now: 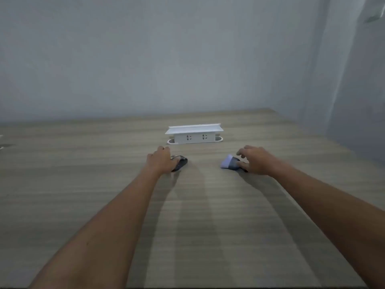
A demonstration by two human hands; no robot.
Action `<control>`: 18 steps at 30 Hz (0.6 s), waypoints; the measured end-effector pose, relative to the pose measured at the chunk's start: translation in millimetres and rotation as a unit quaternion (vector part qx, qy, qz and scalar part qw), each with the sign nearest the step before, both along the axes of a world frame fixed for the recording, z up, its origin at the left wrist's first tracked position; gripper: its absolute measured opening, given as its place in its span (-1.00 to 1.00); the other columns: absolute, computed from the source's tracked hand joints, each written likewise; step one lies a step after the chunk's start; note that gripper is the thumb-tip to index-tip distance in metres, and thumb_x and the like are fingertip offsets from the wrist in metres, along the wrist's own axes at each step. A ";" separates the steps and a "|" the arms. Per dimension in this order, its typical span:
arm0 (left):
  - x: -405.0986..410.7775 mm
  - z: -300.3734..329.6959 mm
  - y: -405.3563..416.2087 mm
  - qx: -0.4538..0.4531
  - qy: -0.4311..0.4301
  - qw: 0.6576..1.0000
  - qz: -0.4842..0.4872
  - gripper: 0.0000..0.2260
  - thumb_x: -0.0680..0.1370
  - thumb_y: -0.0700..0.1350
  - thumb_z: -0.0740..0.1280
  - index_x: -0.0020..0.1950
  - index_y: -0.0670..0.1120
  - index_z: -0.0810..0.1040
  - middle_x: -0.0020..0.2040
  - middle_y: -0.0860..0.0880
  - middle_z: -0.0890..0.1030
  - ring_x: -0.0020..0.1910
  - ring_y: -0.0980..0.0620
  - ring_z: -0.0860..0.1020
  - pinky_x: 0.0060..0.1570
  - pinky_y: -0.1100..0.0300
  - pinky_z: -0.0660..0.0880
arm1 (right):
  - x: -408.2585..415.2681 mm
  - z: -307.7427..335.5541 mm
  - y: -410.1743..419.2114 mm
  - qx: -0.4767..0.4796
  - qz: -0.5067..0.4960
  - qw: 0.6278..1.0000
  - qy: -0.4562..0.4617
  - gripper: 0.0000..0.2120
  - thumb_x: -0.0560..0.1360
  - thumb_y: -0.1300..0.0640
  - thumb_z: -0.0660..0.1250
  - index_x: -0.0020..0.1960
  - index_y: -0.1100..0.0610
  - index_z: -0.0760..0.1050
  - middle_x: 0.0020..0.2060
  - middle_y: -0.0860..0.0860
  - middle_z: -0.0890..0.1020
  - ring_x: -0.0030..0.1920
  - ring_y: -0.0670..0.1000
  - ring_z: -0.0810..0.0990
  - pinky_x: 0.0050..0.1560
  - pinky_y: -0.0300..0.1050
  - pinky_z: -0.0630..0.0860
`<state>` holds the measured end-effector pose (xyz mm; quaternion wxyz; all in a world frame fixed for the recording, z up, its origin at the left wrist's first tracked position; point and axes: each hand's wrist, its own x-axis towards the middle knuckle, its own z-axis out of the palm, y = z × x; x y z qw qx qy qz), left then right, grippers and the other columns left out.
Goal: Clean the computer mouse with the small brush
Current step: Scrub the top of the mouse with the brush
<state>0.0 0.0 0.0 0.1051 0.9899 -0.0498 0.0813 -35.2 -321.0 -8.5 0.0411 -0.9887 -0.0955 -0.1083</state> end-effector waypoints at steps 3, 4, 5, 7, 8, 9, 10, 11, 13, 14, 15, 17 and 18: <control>4.3 -9.0 -2.1 -0.003 0.001 1.000 0.003 -0.52 0.60 0.16 0.20 0.32 -0.19 0.41 0.33 -0.17 0.43 0.28 -0.19 0.47 0.26 -0.07 0.35 | 0.4 -5.1 -4.0 0.020 0.022 1.000 -0.007 -0.68 0.54 0.01 0.34 0.25 0.11 0.54 0.13 0.09 0.60 0.07 0.14 0.60 0.03 -0.10 0.40; 4.0 -11.8 -2.6 -0.011 0.001 1.000 0.001 -0.53 0.59 0.15 0.22 0.30 -0.19 0.42 0.31 -0.17 0.44 0.26 -0.19 0.48 0.25 -0.06 0.36 | -2.5 -7.5 -4.1 0.025 0.022 0.999 -0.003 -0.69 0.53 0.05 0.36 0.24 0.12 0.55 0.11 0.10 0.59 0.06 0.15 0.60 0.01 -0.09 0.40; 5.4 -16.2 -3.9 -0.019 0.002 1.000 -0.001 -0.54 0.59 0.15 0.24 0.29 -0.19 0.44 0.30 -0.17 0.44 0.24 -0.19 0.49 0.23 -0.05 0.38 | -1.8 -10.4 -5.9 0.033 0.025 0.999 0.004 -0.69 0.52 0.08 0.37 0.24 0.12 0.55 0.09 0.10 0.59 0.06 0.16 0.59 0.01 -0.08 0.41; 6.1 -22.9 -5.7 -0.034 0.000 0.999 -0.005 -0.55 0.58 0.14 0.26 0.27 -0.19 0.45 0.28 -0.17 0.46 0.22 -0.20 0.50 0.22 -0.05 0.40 | -1.5 -13.9 -7.8 0.047 0.035 0.998 0.011 -0.70 0.51 0.13 0.38 0.23 0.15 0.56 0.03 0.11 0.56 0.03 0.17 0.57 -0.01 -0.07 0.41; 5.0 -24.0 -6.6 -0.041 -0.003 0.999 -0.004 -0.56 0.57 0.14 0.27 0.26 -0.18 0.46 0.27 -0.17 0.46 0.21 -0.20 0.51 0.22 -0.05 0.42 | -2.8 -13.7 -7.5 0.047 0.038 0.998 0.012 -0.73 0.51 0.15 0.38 0.19 0.17 0.57 -0.02 0.10 0.53 0.00 0.17 0.56 -0.06 -0.09 0.38; 5.8 -26.5 -6.7 -0.048 -0.003 0.999 -0.004 -0.57 0.57 0.13 0.28 0.26 -0.18 0.46 0.27 -0.18 0.47 0.20 -0.20 0.52 0.22 -0.06 0.44 | -2.3 -15.3 -7.7 0.047 0.041 0.998 0.014 -0.78 0.51 0.17 0.37 0.14 0.20 0.58 -0.07 0.08 0.48 -0.04 0.17 0.54 -0.10 -0.10 0.34; 5.7 -27.8 -7.2 -0.054 -0.005 0.999 -0.002 -0.57 0.57 0.12 0.29 0.26 -0.18 0.47 0.26 -0.18 0.47 0.20 -0.20 0.52 0.22 -0.07 0.44 | -1.9 -16.2 -7.5 0.043 0.043 0.998 0.013 -0.83 0.52 0.18 0.36 0.07 0.23 0.58 -0.10 0.06 0.44 -0.08 0.17 0.53 -0.13 -0.12 0.30; 6.6 -29.5 -7.6 -0.059 -0.008 0.998 0.000 -0.58 0.57 0.10 0.29 0.27 -0.18 0.47 0.26 -0.19 0.47 0.20 -0.21 0.52 0.22 -0.07 0.45 | -1.0 -17.0 -7.3 0.041 0.045 0.998 0.014 -0.86 0.51 0.21 0.34 0.01 0.26 0.58 -0.12 0.04 0.41 -0.09 0.19 0.53 -0.14 -0.12 0.29; 8.3 -32.1 -7.4 -0.068 -0.018 0.998 0.003 -0.60 0.57 0.08 0.30 0.25 -0.20 0.48 0.24 -0.20 0.47 0.20 -0.22 0.51 0.21 -0.08 0.45 | 1.2 -17.9 -7.2 0.031 0.042 0.998 0.016 -0.88 0.49 0.24 0.30 -0.07 0.30 0.57 -0.14 0.05 0.39 -0.11 0.21 0.53 -0.17 -0.12 0.28; 9.2 -33.0 -7.4 -0.073 -0.022 0.997 0.003 -0.61 0.57 0.06 0.30 0.24 -0.21 0.48 0.23 -0.21 0.47 0.19 -0.22 0.51 0.20 -0.08 0.46 | 2.0 -18.0 -6.8 0.025 0.042 0.999 0.015 -0.87 0.49 0.25 0.29 -0.09 0.30 0.56 -0.15 0.05 0.39 -0.14 0.19 0.51 -0.18 -0.12 0.27; 10.8 -34.5 -7.0 -0.079 -0.027 0.997 0.002 -0.63 0.57 0.05 0.31 0.21 -0.22 0.49 0.21 -0.22 0.48 0.17 -0.23 0.51 0.19 -0.08 0.46 | 2.7 -17.4 -5.5 0.020 0.042 0.999 0.014 -0.86 0.49 0.24 0.28 -0.10 0.31 0.57 -0.16 0.04 0.39 -0.17 0.16 0.48 -0.19 -0.13 0.25; 13.1 -37.4 -6.6 -0.098 -0.032 0.995 0.000 -0.64 0.56 0.02 0.33 0.18 -0.23 0.50 0.17 -0.24 0.49 0.14 -0.24 0.52 0.17 -0.09 0.46 | 4.8 -15.7 -3.5 0.014 0.035 0.999 0.011 -0.82 0.50 0.22 0.27 -0.11 0.33 0.58 -0.17 0.05 0.40 -0.20 0.13 0.45 -0.21 -0.13 0.24; 13.5 -37.7 -6.2 -0.108 -0.034 0.994 -0.001 -0.65 0.55 0.01 0.35 0.16 -0.24 0.50 0.16 -0.24 0.49 0.13 -0.25 0.52 0.17 -0.09 0.46 | 5.6 -14.3 -1.9 0.014 0.033 0.999 0.007 -0.81 0.51 0.21 0.28 -0.11 0.33 0.58 -0.18 0.07 0.42 -0.19 0.15 0.48 -0.21 -0.12 0.25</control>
